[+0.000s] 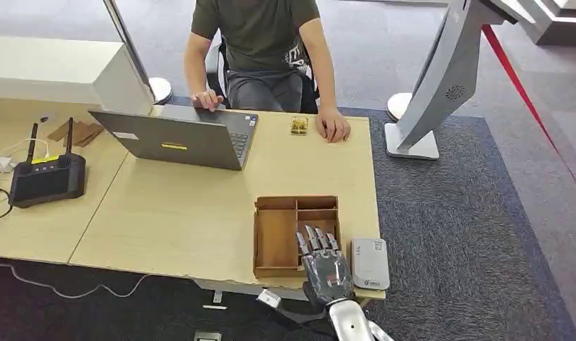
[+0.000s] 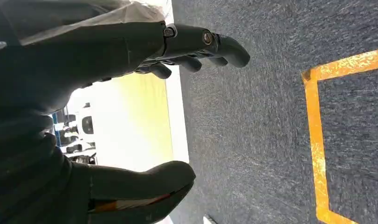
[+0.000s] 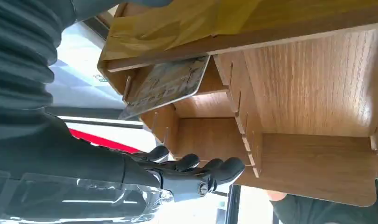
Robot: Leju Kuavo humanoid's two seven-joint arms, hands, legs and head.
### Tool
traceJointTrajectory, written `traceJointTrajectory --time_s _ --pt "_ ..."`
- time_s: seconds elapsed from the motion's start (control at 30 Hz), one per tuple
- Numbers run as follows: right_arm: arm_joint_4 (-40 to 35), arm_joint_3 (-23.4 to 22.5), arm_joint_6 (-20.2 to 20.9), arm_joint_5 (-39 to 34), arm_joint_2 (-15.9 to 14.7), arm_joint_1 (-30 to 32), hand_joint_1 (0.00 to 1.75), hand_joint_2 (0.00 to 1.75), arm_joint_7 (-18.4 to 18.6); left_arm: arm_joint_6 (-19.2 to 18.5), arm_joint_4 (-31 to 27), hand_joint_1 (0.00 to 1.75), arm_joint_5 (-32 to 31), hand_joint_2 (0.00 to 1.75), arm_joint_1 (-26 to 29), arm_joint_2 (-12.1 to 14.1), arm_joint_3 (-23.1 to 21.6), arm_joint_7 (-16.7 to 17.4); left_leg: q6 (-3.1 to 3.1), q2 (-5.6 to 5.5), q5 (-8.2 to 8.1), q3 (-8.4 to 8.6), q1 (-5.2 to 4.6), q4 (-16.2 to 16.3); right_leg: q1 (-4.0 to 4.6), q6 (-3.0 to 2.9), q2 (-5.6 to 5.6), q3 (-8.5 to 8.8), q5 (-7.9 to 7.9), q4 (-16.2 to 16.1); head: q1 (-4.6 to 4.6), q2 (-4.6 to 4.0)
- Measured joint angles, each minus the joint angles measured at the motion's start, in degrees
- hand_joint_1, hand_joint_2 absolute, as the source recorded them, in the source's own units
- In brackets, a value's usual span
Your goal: Pass the card to the sensor for recognition and then transmit it.
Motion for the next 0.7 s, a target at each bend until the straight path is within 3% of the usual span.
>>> traceJointTrajectory --time_s 0.7 --pt "1.03 -1.9 -1.33 0.48 0.0 -0.05 0.0 1.75 1.07 0.35 0.0 0.0 0.26 1.75 0.11 0.0 0.31 0.55 0.0 0.0 0.0 0.0 0.0 0.0 0.0 0.0 0.0 0.0 0.0 0.0 0.0 0.0"
